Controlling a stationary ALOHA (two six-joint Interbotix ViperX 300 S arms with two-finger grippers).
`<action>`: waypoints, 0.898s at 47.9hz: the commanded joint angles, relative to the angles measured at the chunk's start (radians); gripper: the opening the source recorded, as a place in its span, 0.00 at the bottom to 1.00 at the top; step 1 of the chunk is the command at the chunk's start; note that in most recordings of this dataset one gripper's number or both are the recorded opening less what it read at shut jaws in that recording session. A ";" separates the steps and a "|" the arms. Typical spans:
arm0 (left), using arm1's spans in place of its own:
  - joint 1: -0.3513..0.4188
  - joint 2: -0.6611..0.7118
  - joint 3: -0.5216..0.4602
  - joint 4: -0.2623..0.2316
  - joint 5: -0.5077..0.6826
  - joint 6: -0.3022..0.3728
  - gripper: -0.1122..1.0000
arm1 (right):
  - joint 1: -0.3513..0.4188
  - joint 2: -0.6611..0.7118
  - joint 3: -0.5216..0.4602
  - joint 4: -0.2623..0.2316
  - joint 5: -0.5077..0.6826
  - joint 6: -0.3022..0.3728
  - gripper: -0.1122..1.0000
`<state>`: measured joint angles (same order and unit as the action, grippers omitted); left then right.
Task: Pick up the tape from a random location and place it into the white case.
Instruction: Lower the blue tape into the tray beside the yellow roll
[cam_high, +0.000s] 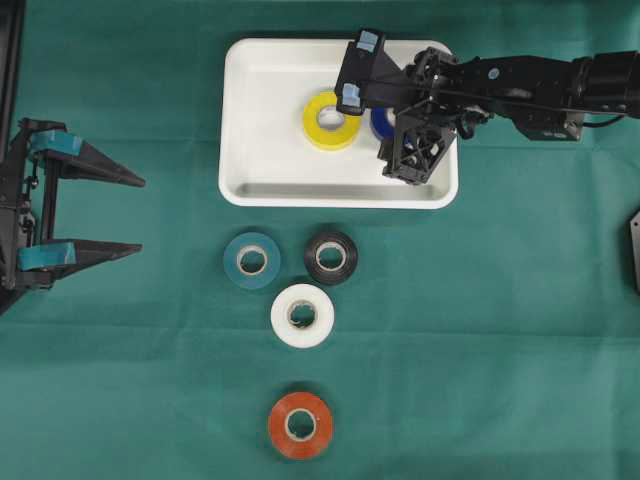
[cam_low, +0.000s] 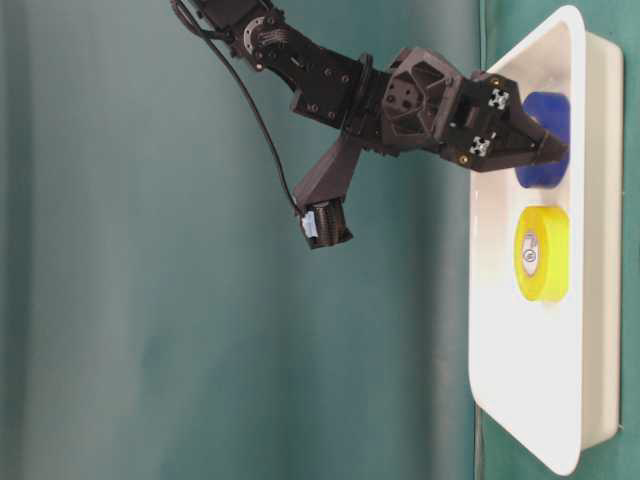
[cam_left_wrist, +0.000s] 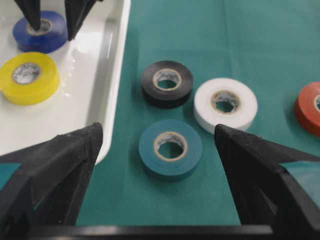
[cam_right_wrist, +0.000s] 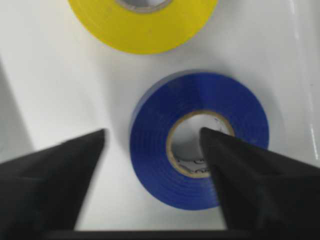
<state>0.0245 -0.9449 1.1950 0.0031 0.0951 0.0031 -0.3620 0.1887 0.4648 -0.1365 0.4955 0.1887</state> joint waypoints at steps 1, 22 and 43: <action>0.002 0.005 -0.018 -0.002 -0.009 -0.002 0.98 | -0.002 -0.017 -0.017 -0.002 -0.002 0.000 0.89; 0.002 0.006 -0.018 -0.002 -0.009 -0.002 0.98 | -0.002 -0.115 -0.057 -0.006 0.100 -0.009 0.87; 0.002 0.005 -0.018 -0.002 -0.008 -0.003 0.98 | -0.002 -0.265 -0.150 -0.083 0.275 -0.005 0.87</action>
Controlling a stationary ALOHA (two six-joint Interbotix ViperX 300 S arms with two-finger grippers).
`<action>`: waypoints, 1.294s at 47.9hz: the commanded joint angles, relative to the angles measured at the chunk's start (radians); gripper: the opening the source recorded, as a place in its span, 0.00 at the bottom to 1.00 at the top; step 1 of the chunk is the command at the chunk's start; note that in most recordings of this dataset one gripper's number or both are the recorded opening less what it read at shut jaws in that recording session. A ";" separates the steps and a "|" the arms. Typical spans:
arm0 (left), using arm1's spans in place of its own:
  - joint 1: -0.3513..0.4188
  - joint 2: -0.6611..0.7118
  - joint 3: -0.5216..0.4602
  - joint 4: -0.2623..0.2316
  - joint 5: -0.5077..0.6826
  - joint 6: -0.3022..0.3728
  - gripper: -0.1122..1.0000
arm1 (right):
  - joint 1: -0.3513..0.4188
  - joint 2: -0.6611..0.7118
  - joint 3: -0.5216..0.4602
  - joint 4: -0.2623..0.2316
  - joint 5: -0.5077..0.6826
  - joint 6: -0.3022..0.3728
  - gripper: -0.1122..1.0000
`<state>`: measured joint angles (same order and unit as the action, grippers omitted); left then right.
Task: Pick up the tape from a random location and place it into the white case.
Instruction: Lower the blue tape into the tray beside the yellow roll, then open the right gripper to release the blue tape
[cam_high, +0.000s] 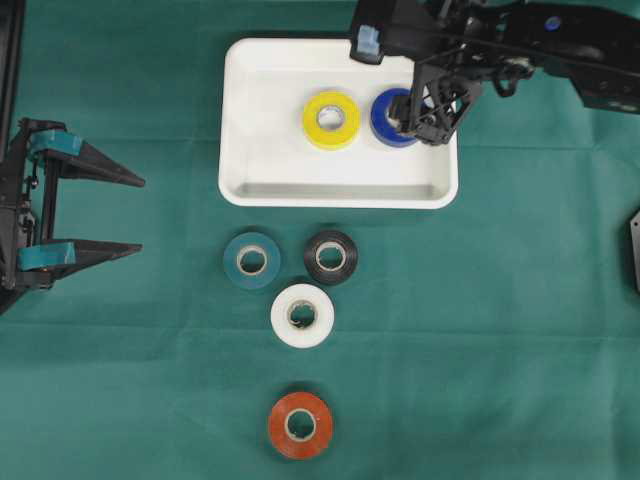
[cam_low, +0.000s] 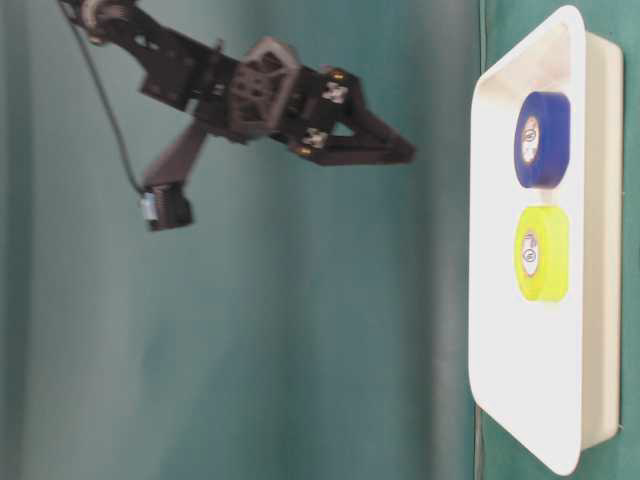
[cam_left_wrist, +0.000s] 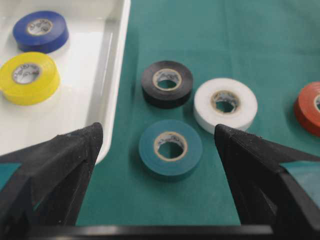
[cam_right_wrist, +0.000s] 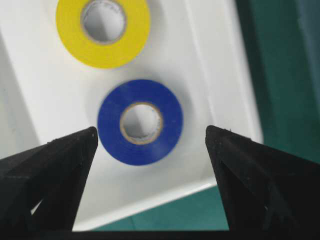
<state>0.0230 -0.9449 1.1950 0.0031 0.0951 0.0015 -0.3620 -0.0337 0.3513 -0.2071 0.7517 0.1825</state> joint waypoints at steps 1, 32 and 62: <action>0.003 0.005 -0.018 -0.002 -0.006 -0.002 0.98 | -0.002 -0.046 -0.037 -0.015 0.021 0.002 0.87; 0.023 0.005 -0.018 -0.002 -0.005 -0.002 0.98 | 0.087 -0.055 -0.040 -0.017 0.000 0.008 0.86; 0.037 0.005 -0.018 -0.002 0.002 -0.003 0.98 | 0.259 -0.064 -0.026 0.008 -0.055 0.005 0.86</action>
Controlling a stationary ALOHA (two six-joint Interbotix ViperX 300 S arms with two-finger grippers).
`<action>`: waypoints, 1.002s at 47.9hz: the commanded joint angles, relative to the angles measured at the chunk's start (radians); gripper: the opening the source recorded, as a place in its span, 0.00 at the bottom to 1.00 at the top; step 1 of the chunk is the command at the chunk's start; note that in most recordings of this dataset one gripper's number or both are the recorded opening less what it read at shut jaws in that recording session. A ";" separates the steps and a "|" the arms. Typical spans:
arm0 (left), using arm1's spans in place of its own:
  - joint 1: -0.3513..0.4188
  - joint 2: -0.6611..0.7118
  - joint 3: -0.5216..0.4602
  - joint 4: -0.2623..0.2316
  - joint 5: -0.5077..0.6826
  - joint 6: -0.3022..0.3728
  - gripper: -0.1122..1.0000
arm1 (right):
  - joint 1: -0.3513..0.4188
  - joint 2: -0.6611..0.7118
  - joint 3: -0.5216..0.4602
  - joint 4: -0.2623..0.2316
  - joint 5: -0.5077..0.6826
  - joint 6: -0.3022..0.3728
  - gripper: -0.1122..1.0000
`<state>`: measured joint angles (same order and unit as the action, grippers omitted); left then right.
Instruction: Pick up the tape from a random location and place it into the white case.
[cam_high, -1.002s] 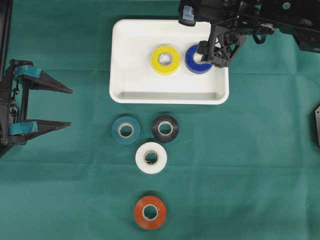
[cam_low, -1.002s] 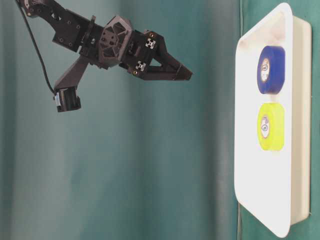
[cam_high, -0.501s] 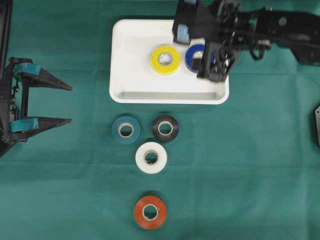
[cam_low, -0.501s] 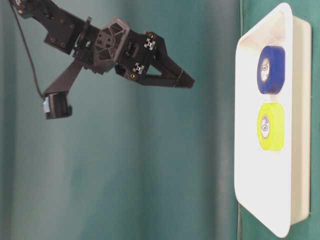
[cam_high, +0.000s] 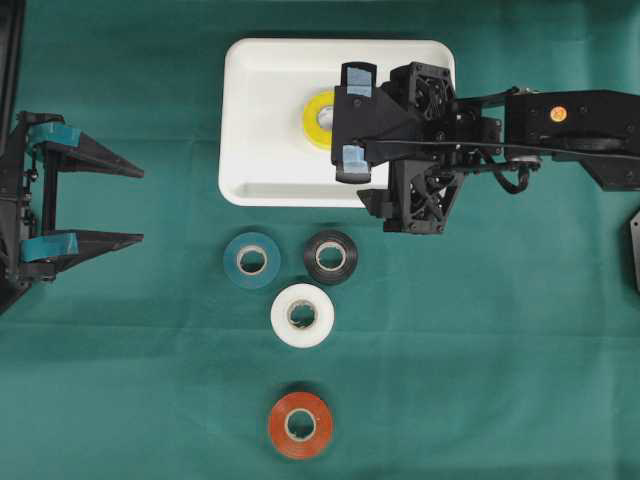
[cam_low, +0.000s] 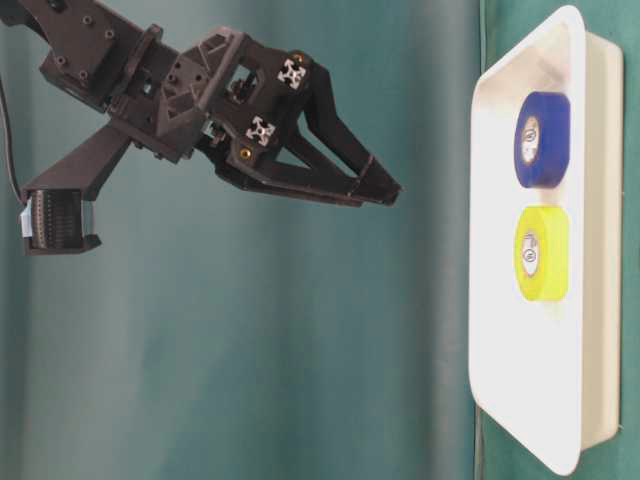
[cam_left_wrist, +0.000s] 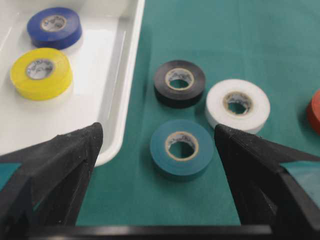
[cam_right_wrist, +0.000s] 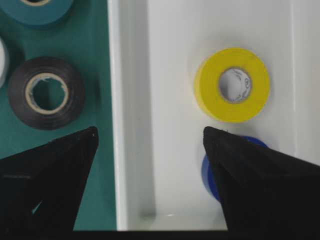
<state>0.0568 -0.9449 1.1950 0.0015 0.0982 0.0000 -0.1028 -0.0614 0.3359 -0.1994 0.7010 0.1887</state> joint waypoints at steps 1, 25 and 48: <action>0.003 0.005 -0.018 0.000 -0.002 -0.002 0.98 | 0.002 -0.043 -0.008 0.000 -0.005 -0.002 0.86; 0.003 0.005 -0.018 0.000 -0.002 -0.002 0.98 | 0.002 -0.362 0.227 0.000 -0.103 0.000 0.86; 0.003 0.005 -0.017 0.000 0.002 0.003 0.98 | 0.000 -0.704 0.511 0.000 -0.253 0.002 0.86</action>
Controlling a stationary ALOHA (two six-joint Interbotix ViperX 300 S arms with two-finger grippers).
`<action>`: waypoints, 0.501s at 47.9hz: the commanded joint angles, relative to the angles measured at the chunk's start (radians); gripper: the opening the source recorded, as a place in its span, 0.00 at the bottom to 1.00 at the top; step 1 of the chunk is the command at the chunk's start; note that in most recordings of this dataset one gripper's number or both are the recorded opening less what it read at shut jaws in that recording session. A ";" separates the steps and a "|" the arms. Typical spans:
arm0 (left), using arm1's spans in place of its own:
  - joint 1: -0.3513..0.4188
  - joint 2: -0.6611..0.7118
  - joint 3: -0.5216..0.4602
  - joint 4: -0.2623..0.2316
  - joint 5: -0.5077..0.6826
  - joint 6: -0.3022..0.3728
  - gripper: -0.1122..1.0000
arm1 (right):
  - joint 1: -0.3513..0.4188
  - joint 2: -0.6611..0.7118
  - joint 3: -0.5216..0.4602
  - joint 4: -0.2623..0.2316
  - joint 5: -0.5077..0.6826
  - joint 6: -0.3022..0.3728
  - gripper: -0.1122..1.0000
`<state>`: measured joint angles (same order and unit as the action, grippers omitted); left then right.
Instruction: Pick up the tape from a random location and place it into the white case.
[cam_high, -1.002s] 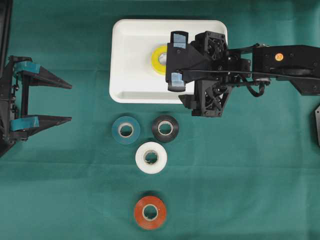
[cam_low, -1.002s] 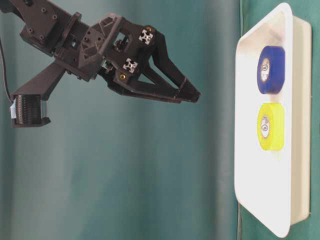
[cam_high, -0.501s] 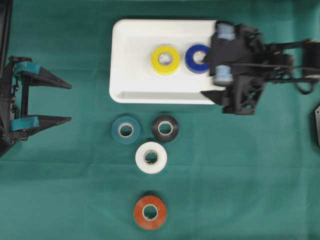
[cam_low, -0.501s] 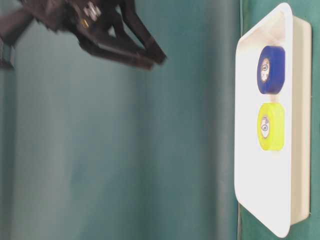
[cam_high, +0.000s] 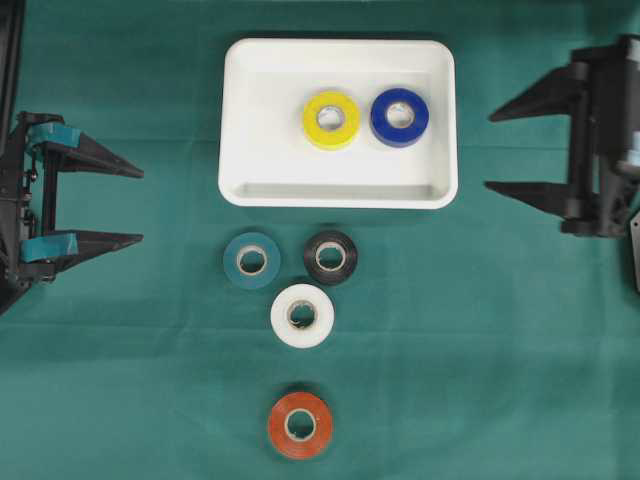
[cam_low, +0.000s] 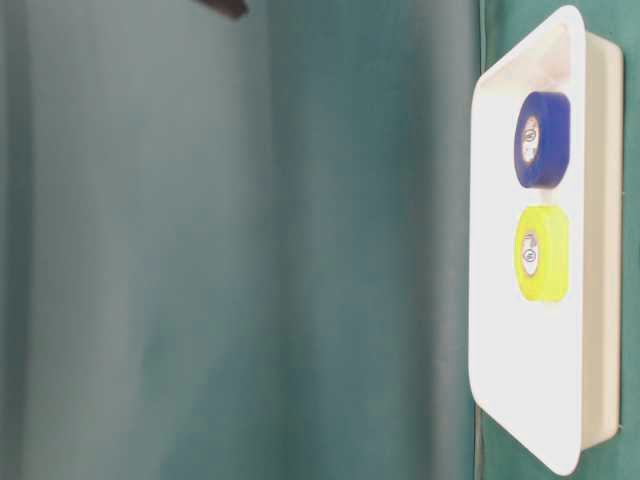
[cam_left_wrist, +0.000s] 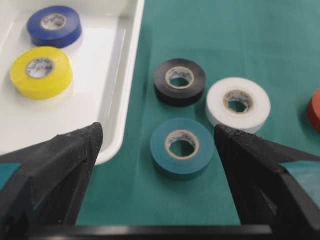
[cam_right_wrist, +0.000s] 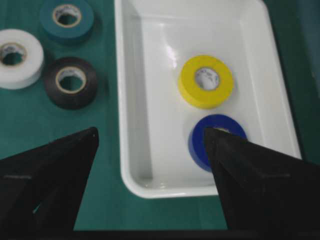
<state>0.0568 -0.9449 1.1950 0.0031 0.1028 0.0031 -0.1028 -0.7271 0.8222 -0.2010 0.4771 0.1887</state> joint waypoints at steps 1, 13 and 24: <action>0.003 0.005 -0.017 -0.002 0.000 0.000 0.98 | 0.002 -0.049 0.035 0.002 -0.038 0.002 0.86; 0.003 0.005 -0.017 -0.002 0.021 0.002 0.98 | 0.000 -0.149 0.198 0.026 -0.150 0.002 0.86; 0.003 0.005 -0.017 -0.002 0.021 -0.002 0.98 | 0.000 -0.198 0.308 0.064 -0.239 0.002 0.86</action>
<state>0.0568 -0.9449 1.1950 0.0031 0.1289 0.0015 -0.1028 -0.9189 1.1213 -0.1473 0.2700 0.1887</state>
